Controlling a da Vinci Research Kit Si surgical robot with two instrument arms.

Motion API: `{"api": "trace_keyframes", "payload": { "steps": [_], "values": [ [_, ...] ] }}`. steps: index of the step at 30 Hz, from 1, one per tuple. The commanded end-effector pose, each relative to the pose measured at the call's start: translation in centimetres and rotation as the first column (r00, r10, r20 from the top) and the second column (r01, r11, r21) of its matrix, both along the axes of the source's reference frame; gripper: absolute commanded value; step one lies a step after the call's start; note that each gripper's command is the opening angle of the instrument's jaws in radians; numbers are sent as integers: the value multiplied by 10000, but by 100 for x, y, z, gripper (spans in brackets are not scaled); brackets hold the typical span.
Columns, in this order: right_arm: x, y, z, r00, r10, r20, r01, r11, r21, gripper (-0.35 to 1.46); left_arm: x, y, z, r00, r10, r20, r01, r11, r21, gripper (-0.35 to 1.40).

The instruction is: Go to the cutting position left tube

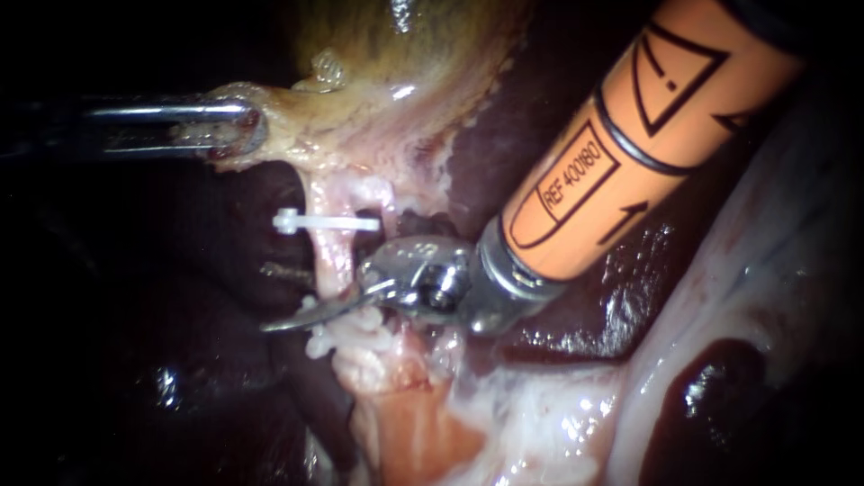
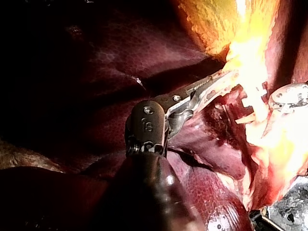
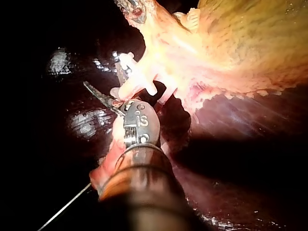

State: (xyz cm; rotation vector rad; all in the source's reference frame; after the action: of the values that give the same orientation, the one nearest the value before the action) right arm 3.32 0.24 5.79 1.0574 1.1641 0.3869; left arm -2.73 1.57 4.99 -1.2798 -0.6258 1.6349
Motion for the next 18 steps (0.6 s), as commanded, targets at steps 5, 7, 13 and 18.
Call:
{"api": "trace_keyframes", "payload": {
  "steps": [5, 7, 13, 18],
  "values": [
    [2, 1, -24, 9992, 33, -403, -24, 9997, 239, 143, 0, 0, 0, 10000, 12, 10, -12, 10000, 0, -35],
    [2, 1, -28, 9991, 55, -428, -45, 9997, 256, 143, 0, 0, 0, 10000, 12, 10, -12, 10000, 0, -35],
    [1, 3, -26, 9990, 82, -445, -70, 9996, 271, 143, 0, 0, 0, 10000, 13, 10, -13, 10000, 0, -35],
    [0, 3, -26, 9990, 80, -446, -68, 9996, 272, 143, 0, 0, 0, 10000, 13, 10, -13, 10000, 0, -35]
  ]
}}
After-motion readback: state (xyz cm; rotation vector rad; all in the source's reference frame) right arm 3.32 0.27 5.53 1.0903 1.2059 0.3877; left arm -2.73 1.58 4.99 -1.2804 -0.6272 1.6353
